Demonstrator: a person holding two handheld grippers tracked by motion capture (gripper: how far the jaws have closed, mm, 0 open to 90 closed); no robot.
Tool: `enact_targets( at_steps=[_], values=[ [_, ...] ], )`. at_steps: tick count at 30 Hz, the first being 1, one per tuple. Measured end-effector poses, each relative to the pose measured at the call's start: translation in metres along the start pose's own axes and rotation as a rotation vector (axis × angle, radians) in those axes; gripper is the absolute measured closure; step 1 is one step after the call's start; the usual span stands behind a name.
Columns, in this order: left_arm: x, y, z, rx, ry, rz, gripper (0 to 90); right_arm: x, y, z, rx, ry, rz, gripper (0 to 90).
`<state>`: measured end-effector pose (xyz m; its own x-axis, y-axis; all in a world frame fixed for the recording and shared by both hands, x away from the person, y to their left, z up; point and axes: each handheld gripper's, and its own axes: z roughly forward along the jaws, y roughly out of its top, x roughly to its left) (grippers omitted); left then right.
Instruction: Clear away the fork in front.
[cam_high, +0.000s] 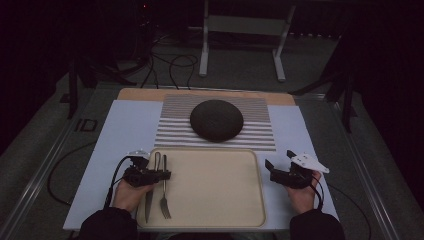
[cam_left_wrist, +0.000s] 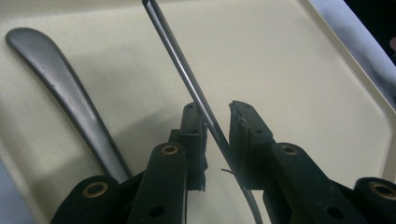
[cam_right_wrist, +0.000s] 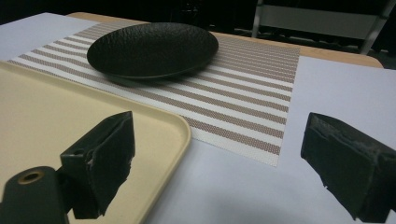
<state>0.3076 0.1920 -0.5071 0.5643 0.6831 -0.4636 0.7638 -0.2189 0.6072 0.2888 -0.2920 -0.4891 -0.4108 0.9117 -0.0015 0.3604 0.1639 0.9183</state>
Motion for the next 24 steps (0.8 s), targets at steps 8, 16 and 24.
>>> enact_targets(
  at_steps=[8,16,24],
  values=[
    [-0.002,-0.005,-0.002,0.002,0.035,0.008,75.1,0.0,0.0,0.0,-0.001,0.003,0.0,9.9],
    [-0.001,-0.008,-0.008,-0.052,0.101,-0.008,60.6,0.0,0.0,0.0,-0.003,0.003,-0.001,9.9],
    [-0.005,-0.006,-0.02,-0.181,0.176,0.033,22.5,0.0,0.0,-0.001,-0.004,0.004,0.0,9.9]
  ],
)
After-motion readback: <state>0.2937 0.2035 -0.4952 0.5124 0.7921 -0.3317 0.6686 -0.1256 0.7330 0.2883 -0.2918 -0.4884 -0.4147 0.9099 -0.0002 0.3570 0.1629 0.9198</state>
